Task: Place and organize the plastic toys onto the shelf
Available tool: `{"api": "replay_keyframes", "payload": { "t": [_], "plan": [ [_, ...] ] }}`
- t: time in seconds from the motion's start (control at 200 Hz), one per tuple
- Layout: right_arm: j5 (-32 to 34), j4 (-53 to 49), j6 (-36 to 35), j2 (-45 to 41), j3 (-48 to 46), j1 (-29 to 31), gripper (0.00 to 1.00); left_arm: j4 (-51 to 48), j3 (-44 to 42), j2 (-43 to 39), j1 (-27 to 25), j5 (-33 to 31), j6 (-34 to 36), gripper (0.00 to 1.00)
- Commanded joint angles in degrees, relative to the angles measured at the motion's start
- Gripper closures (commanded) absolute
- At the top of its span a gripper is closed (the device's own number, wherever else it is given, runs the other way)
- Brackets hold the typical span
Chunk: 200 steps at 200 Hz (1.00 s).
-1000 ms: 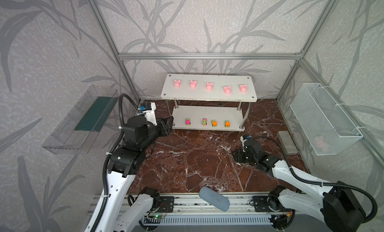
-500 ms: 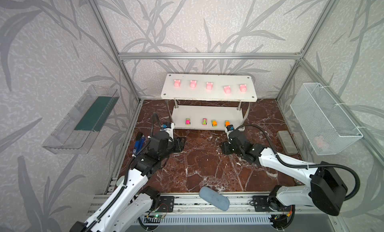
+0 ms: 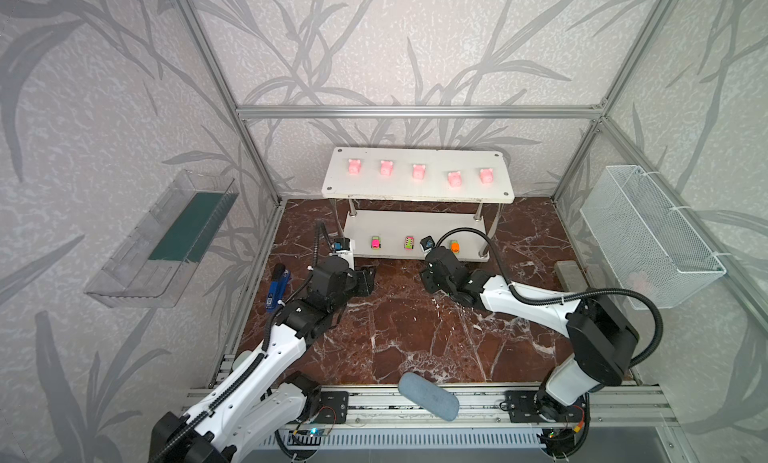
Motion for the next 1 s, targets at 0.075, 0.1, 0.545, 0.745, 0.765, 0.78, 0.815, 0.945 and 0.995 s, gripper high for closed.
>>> {"api": "replay_keyframes", "payload": {
  "t": [0.075, 0.1, 0.545, 0.745, 0.765, 0.78, 0.815, 0.945, 0.995],
  "plan": [
    [3.53, 3.62, -1.85, 2.29, 3.16, -0.19, 0.44, 2.18, -1.01, 0.69, -0.15, -0.68, 0.05, 0.51],
    [3.52, 3.6, -1.31, 3.9, 3.56, -0.41, 0.45, 2.26, -1.01, 0.83, -0.18, -0.6, 0.05, 0.51],
    [-5.15, 7.04, 8.5, 2.93, 2.33, -5.58, 0.47, 7.4, -2.26, 5.95, -0.27, 2.71, -1.23, 0.51],
    [-8.97, 7.39, 11.06, 3.87, 2.63, -7.46, 0.47, 8.33, -2.15, 7.12, -0.33, 3.25, -1.36, 0.51],
    [-9.12, 7.38, 11.25, 3.94, 2.68, -7.54, 0.47, 8.31, -2.13, 7.14, -0.33, 3.32, -1.36, 0.51],
    [-9.24, 7.42, 11.36, 4.04, 2.79, -7.65, 0.47, 8.34, -2.14, 7.2, -0.26, 3.37, -1.34, 0.51],
    [-9.5, 7.46, 11.59, 4.18, 2.96, -7.75, 0.47, 8.34, -2.15, 7.14, -0.35, 3.34, -1.42, 0.51],
    [-10.29, 7.35, 12.5, 5.04, 3.92, -8.14, 0.47, 8.52, -2.33, 7.39, -0.34, 3.55, -1.58, 0.51],
    [-10.32, 7.11, 12.7, 5.48, 4.42, -8.31, 0.47, 8.61, -2.42, 7.49, -0.33, 3.62, -1.7, 0.51]
  ]
}}
